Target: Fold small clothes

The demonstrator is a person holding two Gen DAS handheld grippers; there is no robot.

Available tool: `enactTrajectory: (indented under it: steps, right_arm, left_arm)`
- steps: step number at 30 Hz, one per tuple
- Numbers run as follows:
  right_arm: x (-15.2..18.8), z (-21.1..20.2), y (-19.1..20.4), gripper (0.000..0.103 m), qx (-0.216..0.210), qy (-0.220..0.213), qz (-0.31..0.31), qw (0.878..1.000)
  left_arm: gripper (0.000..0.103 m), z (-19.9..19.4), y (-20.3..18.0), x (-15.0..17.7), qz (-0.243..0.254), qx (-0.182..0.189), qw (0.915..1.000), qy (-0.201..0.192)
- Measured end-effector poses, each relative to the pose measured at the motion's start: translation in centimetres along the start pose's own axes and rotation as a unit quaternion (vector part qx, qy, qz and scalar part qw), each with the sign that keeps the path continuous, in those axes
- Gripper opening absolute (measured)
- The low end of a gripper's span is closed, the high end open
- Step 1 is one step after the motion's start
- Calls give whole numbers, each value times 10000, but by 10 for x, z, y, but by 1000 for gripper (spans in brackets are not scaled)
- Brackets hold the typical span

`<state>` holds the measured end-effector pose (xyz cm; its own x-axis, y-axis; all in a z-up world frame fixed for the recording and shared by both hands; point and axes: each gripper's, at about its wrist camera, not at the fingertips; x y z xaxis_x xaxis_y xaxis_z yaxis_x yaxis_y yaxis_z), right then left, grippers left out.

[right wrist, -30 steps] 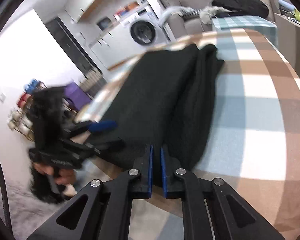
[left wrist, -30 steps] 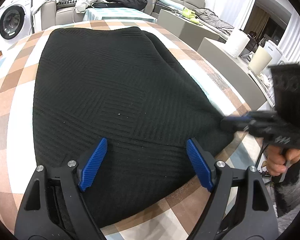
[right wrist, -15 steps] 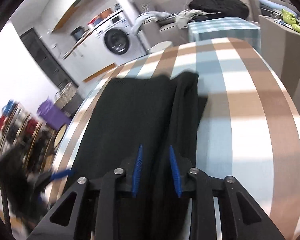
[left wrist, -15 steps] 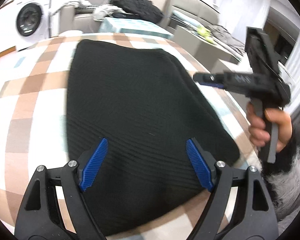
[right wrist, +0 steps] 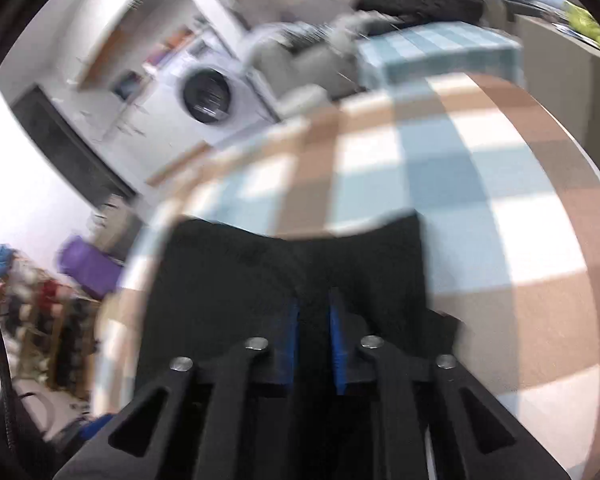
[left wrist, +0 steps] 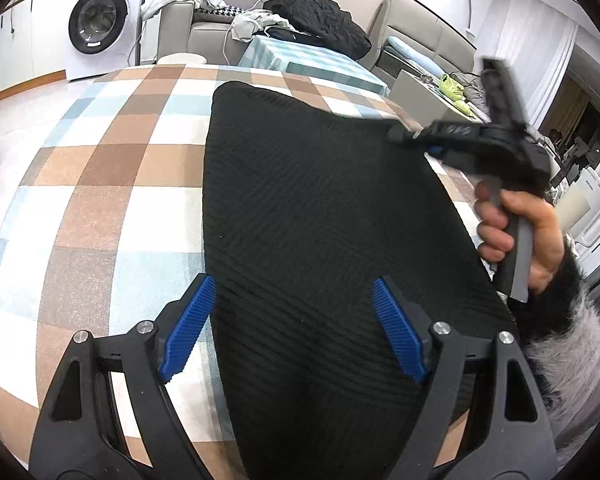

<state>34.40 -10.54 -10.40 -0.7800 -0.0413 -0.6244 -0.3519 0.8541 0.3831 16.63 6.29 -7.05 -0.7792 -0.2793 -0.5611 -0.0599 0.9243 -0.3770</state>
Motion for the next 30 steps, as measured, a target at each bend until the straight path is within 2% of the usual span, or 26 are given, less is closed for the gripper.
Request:
enactTrajectory:
  steps: [2, 5, 7, 8, 9, 11, 14, 16, 19, 21, 22, 23, 24, 26, 30]
  right_arm:
    - [-4, -3, 9, 11, 397, -99, -330, 9986]
    - [-3, 19, -1, 12, 772, 445, -232, 9958]
    - [1, 28, -5, 14, 844, 619, -245, 9942]
    - [1, 25, -5, 21, 834, 575, -258, 9945]
    - [3, 18, -3, 23, 762, 537, -248, 9953]
    - [11, 7, 0, 25, 540, 590, -274, 9964]
    - [42, -12, 9, 25, 110, 787, -354, 9962]
    - [65, -23, 15, 25, 253, 906, -635, 9935]
    - [88, -54, 21, 26, 344, 823, -767, 9931]
    - [98, -71, 19, 31, 410, 779, -631, 9941]
    - [104, -81, 16, 41, 467, 766, -482, 9948]
    - [109, -88, 13, 47, 446, 738, -360, 9956]
    - [114, -96, 11, 49, 342, 657, -230, 9970]
    - [124, -111, 8, 59, 47, 514, 15, 9987]
    - [133, -115, 9, 61, -195, 496, 227, 9983]
  left_arm:
    - [79, 1, 1, -1, -32, -14, 10000, 0]
    - [79, 4, 3, -1, -38, -91, 10000, 12]
    - [79, 6, 5, 0, -46, -126, 9999, 35]
    - [79, 7, 6, 0, -64, -137, 9999, 46]
    - [79, 7, 8, 1, -95, -158, 9998, 69]
    - [79, 9, 11, 1, -135, -189, 9997, 99]
    - [79, 12, 16, 6, -154, -278, 9994, 143]
    - [79, 11, 18, 11, -134, -420, 9988, 202]
    - [79, 7, 24, 20, -129, -563, 9979, 284]
    - [79, 2, 29, 25, -180, -573, 9977, 309]
    - [79, -1, 31, 27, -212, -577, 9977, 295]
    - [79, -6, 33, 30, -263, -537, 9979, 250]
    - [79, -10, 33, 31, -298, -454, 9982, 235]
    - [79, -15, 32, 34, -338, -254, 9987, 267]
    - [79, -15, 24, 39, -290, -73, 9991, 308]
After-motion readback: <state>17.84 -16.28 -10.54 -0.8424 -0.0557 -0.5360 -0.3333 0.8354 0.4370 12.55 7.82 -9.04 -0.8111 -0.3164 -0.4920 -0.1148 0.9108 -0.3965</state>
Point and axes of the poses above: each gripper's, at about its wrist camera, not at the fingertips, and z roughly the way its jaws point, y to its left, x to its underside, and after that the axes turned 9 degrees about -z, right-handed
